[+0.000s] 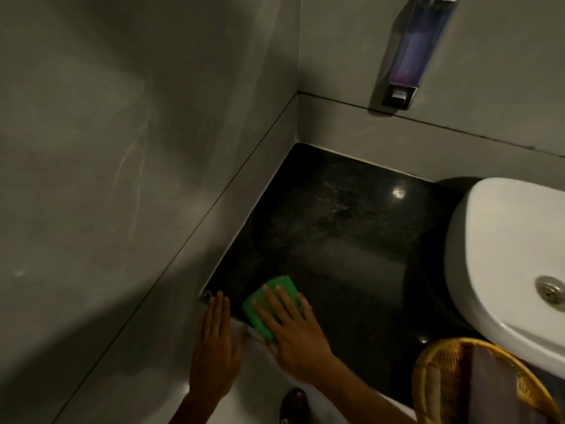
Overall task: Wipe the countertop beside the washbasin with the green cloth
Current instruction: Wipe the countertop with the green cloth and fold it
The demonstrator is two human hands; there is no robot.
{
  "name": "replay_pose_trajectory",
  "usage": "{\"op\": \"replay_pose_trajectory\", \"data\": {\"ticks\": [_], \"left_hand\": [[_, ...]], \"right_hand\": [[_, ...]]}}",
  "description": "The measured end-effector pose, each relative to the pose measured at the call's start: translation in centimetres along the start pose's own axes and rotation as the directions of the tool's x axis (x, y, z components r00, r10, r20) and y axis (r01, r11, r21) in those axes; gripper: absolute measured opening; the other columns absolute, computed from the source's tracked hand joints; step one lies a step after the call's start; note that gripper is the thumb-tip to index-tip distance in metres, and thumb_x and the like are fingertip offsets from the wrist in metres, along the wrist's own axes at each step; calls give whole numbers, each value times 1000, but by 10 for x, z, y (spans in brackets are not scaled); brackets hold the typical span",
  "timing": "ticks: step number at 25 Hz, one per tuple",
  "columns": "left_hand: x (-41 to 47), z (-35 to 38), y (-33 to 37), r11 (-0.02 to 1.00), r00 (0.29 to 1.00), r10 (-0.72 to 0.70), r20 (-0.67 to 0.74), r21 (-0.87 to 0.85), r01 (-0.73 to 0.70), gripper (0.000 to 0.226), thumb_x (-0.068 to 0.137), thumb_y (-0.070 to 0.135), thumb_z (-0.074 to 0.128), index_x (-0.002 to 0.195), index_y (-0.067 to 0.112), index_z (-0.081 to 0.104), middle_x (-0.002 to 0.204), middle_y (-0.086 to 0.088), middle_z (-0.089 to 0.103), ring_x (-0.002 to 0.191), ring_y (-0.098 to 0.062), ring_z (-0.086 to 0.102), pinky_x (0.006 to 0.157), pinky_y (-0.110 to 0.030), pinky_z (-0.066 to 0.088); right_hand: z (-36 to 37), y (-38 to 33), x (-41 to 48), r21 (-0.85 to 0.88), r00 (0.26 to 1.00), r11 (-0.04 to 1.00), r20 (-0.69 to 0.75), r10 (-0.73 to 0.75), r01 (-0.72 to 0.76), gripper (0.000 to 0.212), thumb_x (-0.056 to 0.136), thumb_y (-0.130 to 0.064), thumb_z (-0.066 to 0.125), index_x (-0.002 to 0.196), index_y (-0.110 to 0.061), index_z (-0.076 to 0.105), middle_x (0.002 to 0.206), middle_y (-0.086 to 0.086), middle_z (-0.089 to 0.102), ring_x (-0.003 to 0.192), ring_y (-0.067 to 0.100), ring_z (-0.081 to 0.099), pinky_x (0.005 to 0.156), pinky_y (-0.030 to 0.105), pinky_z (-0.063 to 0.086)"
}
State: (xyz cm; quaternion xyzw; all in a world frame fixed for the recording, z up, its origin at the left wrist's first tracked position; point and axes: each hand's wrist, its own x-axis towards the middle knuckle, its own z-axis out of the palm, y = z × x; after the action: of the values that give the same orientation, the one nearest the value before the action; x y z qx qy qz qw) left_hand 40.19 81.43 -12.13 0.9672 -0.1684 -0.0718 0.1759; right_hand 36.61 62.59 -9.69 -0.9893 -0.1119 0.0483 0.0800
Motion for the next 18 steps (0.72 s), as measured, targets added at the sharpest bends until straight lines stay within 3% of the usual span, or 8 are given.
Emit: {"op": "replay_pose_trajectory", "data": {"ticks": [2, 4, 6, 8, 10, 14, 16, 18], "left_hand": [[1, 1, 0, 1000, 1000, 3, 3, -5, -3, 78, 92, 58, 10, 146, 2, 18, 157, -13, 16, 145, -25, 15, 118, -32, 13], [0, 4, 0, 999, 1000, -29, -2, -17, 29, 81, 90, 64, 13, 147, 7, 13, 158, -8, 11, 146, -23, 13, 118, -36, 19], [-5, 6, -1, 999, 999, -46, 6, -20, 46, 84, 88, 67, 13, 147, 8, 11, 157, -6, 10, 146, -24, 14, 116, -39, 22], [-5, 7, 2, 999, 998, -54, 21, -2, 54, 88, 86, 70, 11, 147, 7, 12, 157, -5, 10, 145, -26, 16, 115, -39, 23], [-2, 6, 6, 998, 998, -53, 17, 17, 52, 90, 86, 70, 11, 145, 3, 18, 155, -8, 16, 143, -28, 21, 111, -41, 27], [5, -5, 9, 996, 1000, 16, -19, 83, -15, 85, 90, 59, 9, 138, -6, 35, 147, -24, 35, 134, -40, 38, 113, -32, 25], [1, -13, 7, 993, 998, 58, -9, 103, -56, 85, 91, 58, 6, 136, -8, 37, 145, -26, 36, 132, -43, 39, 112, -25, 12], [-2, -13, 8, 994, 997, 75, -27, 77, -73, 89, 89, 62, 8, 137, -8, 35, 147, -26, 33, 135, -40, 33, 112, -20, 6]], "right_hand": [[-1, 56, -16, 34, 947, 953, -104, 303, -301, 61, 85, -42, 43, 142, -22, 44, 151, 9, 43, 138, 31, 42, 113, 56, 21], [-14, 116, -38, 216, 660, 648, -23, 751, -730, 66, 94, -38, 42, 153, -22, 16, 162, 10, 13, 149, 32, 12, 117, 59, 12], [-23, 141, -34, 284, 480, 446, 61, 875, -849, 68, 97, -39, 38, 154, -24, 4, 164, 9, -3, 149, 32, -3, 117, 62, 9], [-27, 137, 8, 264, 516, 494, 17, 856, -828, 70, 97, -40, 39, 154, -23, 1, 163, 10, -7, 149, 33, -4, 117, 63, 8], [-31, 120, 56, 260, 638, 624, -38, 769, -737, 72, 96, -39, 42, 154, -21, 2, 163, 11, -4, 149, 33, -1, 117, 60, 6], [-10, 34, 96, 99, 987, 982, -7, 162, -161, 61, 94, -40, 38, 151, -24, 23, 161, 9, 18, 148, 34, 13, 117, 58, 4], [8, -1, 68, 39, 1000, 999, -3, -15, 15, 59, 88, -43, 37, 145, -28, 38, 155, 4, 38, 144, 29, 29, 116, 54, 14], [2, 48, 54, 44, 992, 998, -116, 41, -36, 61, 88, -38, 30, 147, -26, 35, 156, 7, 34, 145, 31, 27, 118, 54, 15]]}}
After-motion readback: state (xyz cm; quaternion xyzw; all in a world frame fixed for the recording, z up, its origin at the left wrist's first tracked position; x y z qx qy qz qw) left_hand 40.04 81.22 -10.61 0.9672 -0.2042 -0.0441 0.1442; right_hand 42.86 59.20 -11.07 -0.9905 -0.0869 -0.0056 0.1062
